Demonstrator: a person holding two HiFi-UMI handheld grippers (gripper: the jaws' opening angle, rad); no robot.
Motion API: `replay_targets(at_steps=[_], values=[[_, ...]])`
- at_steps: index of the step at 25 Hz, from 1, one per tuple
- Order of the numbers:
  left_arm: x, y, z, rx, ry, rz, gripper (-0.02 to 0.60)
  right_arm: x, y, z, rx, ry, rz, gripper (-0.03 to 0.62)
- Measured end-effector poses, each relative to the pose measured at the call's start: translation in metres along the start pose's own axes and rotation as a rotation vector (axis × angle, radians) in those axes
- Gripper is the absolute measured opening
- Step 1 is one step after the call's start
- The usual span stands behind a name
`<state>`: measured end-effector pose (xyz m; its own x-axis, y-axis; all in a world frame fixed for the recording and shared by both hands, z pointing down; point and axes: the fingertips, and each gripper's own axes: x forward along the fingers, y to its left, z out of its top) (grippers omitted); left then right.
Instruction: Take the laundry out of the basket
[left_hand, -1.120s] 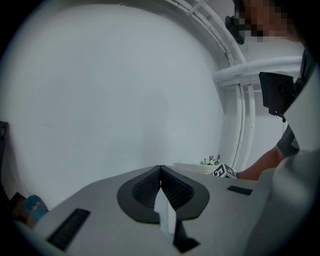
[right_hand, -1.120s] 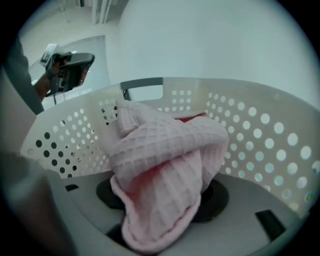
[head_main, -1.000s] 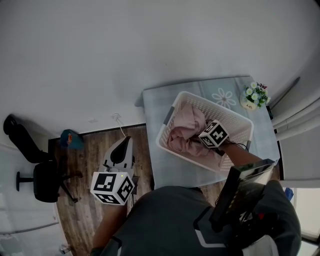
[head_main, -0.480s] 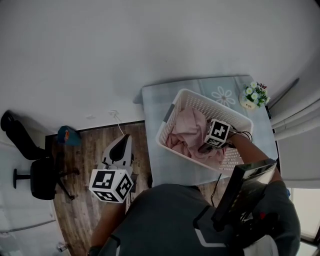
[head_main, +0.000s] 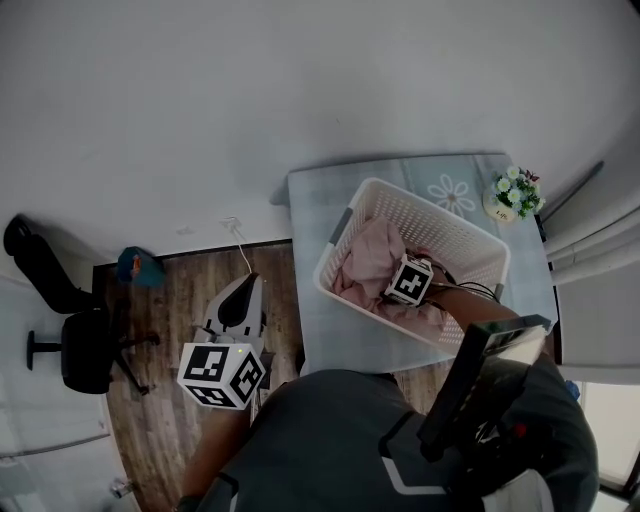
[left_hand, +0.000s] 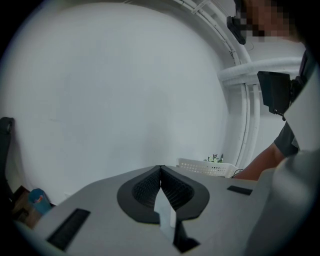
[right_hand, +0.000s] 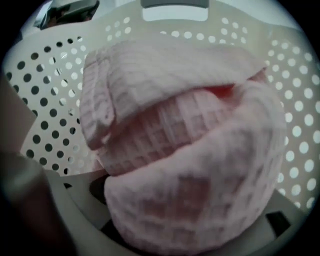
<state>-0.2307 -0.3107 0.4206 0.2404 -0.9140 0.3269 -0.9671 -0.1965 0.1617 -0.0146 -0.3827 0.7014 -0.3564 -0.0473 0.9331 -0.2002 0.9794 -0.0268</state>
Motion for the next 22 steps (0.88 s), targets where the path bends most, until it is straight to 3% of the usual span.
replay_targets(at_steps=[2, 6, 9, 17, 22], values=[[-0.001, -0.001, 0.0, 0.001, -0.002, -0.001, 0.009, 0.0, -0.003, 0.004, 0.065, -0.043, -0.035, 0.355], [-0.003, 0.0, 0.008, 0.006, -0.023, 0.001, 0.009, -0.003, -0.009, 0.012, 0.11, -0.12, -0.095, 0.307], [-0.003, 0.0, 0.011, 0.005, -0.036, 0.0, 0.009, -0.01, -0.02, 0.021, 0.153, -0.169, -0.155, 0.296], [-0.002, 0.0, 0.022, 0.015, -0.061, -0.018, 0.009, -0.063, -0.081, 0.04, 0.417, -0.387, -0.301, 0.288], [-0.003, -0.001, 0.021, 0.015, -0.062, -0.032, 0.009, -0.094, -0.092, 0.052, 0.419, -0.458, -0.34, 0.287]])
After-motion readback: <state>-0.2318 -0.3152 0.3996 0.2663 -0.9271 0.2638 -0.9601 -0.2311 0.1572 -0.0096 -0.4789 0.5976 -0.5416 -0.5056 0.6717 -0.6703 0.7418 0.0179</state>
